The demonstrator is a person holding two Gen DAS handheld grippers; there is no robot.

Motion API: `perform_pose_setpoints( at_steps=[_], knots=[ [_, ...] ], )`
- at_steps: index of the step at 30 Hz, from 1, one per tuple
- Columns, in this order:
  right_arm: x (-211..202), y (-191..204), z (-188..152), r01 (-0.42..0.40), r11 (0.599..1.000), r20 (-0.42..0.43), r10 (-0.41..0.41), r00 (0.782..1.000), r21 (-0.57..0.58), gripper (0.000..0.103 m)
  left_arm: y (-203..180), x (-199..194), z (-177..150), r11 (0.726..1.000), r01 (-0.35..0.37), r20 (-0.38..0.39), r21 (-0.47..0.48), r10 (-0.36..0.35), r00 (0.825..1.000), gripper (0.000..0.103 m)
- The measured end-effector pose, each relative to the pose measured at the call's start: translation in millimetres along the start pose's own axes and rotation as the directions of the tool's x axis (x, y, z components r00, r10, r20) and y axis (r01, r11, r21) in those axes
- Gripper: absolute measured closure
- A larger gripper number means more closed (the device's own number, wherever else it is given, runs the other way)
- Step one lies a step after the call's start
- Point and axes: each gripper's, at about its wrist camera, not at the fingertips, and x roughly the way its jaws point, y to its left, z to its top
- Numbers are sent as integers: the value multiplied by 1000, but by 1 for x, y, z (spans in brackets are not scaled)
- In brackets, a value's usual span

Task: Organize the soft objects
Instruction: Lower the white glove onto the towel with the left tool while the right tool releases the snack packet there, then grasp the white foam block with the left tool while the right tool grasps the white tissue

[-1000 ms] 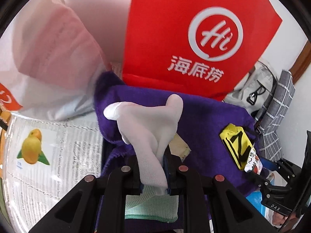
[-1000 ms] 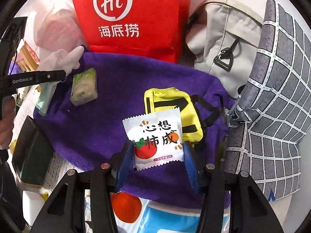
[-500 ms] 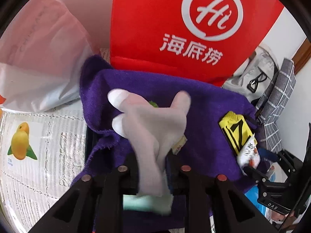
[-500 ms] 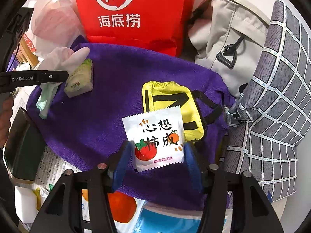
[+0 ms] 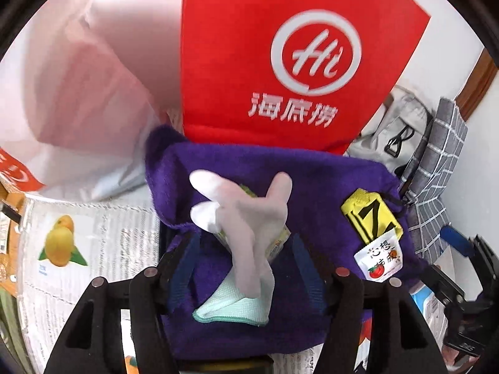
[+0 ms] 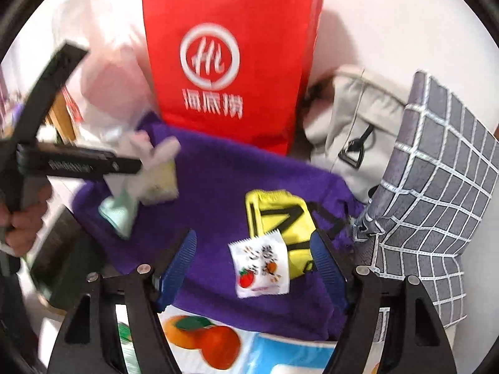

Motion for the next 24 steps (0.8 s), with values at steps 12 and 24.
perform_pose_setpoints(
  at_steps=[12,24],
  knots=[
    [-75,1,-91,33,993,-39,-29,999,115,45,-11,-42,1,999,47,71,22,-48,996,42],
    [-110,19,-197,26,961,-95,0,995,274,73,-30,-77,-9,995,71,116,73,-80,990,42]
  ],
)
